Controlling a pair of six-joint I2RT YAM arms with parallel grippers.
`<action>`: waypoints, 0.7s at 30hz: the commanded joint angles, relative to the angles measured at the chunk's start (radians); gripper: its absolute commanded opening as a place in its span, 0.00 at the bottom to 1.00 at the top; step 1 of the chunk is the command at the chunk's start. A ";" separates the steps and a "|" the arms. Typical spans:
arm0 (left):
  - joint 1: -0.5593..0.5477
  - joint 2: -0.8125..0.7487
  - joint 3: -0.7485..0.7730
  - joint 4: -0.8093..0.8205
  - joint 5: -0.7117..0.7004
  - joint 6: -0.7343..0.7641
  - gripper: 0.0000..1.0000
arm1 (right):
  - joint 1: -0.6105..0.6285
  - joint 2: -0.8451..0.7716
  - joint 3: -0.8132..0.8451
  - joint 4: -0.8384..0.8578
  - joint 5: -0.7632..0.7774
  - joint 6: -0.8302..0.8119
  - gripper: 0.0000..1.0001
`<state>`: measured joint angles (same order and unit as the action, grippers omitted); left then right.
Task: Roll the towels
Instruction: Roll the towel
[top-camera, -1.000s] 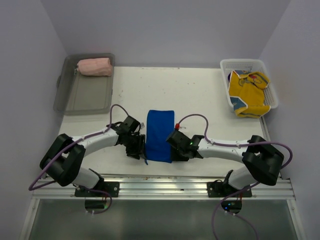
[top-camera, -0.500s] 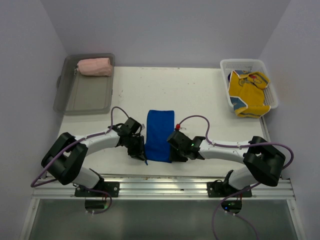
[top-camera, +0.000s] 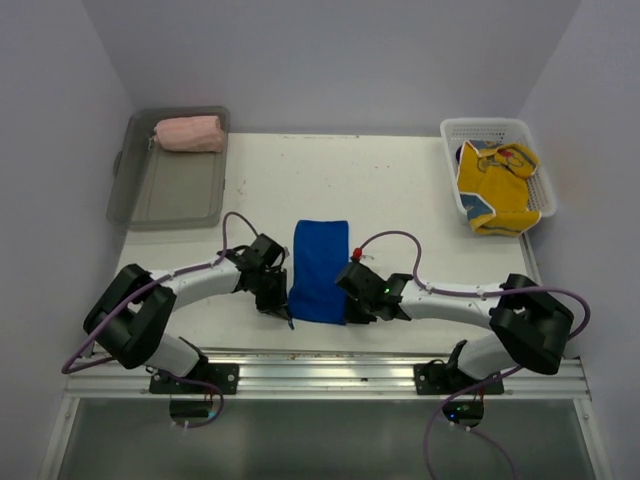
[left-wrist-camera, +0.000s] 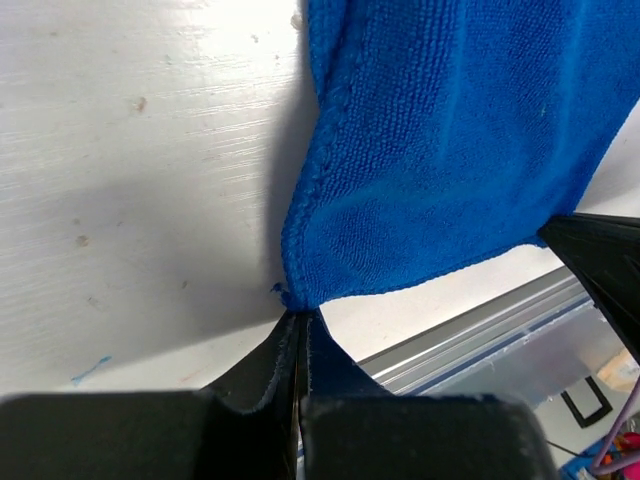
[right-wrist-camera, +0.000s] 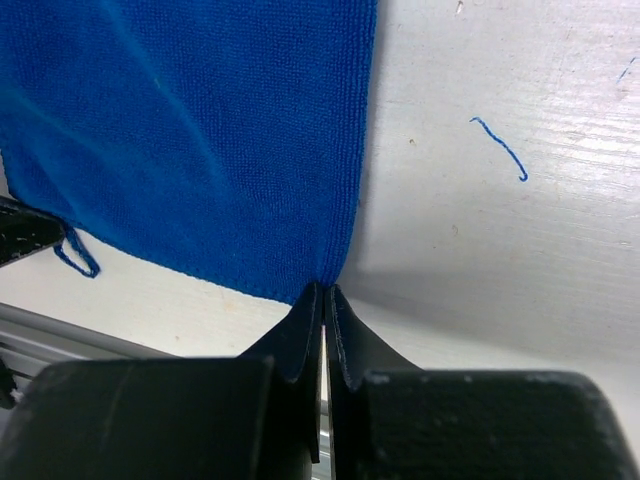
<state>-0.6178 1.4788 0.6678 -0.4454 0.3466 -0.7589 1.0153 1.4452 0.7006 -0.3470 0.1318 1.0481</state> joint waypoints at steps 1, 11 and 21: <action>-0.003 -0.047 0.059 -0.050 -0.058 0.010 0.00 | 0.006 -0.043 0.026 -0.029 0.035 0.001 0.00; -0.003 -0.081 0.171 -0.125 -0.072 0.015 0.00 | 0.005 -0.066 0.129 -0.133 0.120 -0.043 0.00; 0.006 -0.005 0.276 -0.156 -0.106 0.029 0.00 | -0.037 -0.023 0.209 -0.150 0.175 -0.095 0.00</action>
<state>-0.6170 1.4448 0.8894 -0.5716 0.2665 -0.7551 1.0004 1.4147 0.8623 -0.4820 0.2512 0.9825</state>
